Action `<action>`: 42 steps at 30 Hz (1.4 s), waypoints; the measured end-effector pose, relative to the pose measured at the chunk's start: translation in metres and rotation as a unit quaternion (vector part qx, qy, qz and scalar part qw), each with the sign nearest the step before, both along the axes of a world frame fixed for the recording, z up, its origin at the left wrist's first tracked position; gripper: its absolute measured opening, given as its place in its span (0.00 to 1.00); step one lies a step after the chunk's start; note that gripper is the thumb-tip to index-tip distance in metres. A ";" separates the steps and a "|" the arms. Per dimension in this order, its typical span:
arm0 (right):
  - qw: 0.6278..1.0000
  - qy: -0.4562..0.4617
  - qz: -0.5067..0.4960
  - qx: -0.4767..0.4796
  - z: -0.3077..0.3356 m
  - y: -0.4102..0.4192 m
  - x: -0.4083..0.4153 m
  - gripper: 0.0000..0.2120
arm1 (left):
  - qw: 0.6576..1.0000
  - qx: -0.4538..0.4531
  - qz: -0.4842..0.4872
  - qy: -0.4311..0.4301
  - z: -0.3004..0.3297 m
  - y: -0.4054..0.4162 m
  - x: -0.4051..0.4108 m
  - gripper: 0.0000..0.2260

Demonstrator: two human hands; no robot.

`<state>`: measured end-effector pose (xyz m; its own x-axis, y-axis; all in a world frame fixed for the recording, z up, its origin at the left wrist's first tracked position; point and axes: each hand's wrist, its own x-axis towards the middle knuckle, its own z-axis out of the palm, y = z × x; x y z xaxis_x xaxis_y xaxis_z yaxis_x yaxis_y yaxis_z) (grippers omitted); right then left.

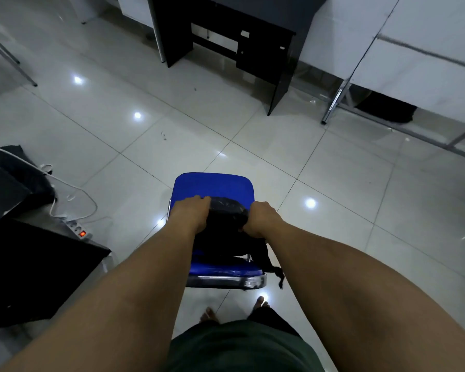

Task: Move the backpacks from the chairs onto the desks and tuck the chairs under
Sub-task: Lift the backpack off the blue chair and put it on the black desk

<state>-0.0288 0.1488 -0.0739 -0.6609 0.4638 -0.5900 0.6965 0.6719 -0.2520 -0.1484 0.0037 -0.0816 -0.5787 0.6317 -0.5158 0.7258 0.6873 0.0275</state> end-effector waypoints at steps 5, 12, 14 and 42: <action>0.998 -0.004 -0.013 0.057 0.011 0.021 0.008 0.13 | 0.994 0.106 0.004 0.025 0.012 0.028 0.001 0.16; 0.991 0.054 -0.105 0.057 0.011 0.060 0.015 0.19 | 0.973 0.219 0.061 0.044 0.035 0.098 0.008 0.13; 0.990 0.075 -0.113 0.038 0.009 0.075 0.017 0.25 | 0.968 0.230 0.090 0.044 0.043 0.127 0.011 0.11; 0.968 0.210 -0.080 0.111 0.056 0.337 0.020 0.07 | 0.810 0.404 0.398 -0.147 0.080 0.445 0.068 0.11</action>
<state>-0.0085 0.4856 -0.0178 -0.7302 0.6644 -0.1591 0.6633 0.6336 -0.3982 -0.0804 0.4486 -0.0014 -0.8956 0.3193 -0.3098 -0.0586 0.6056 0.7936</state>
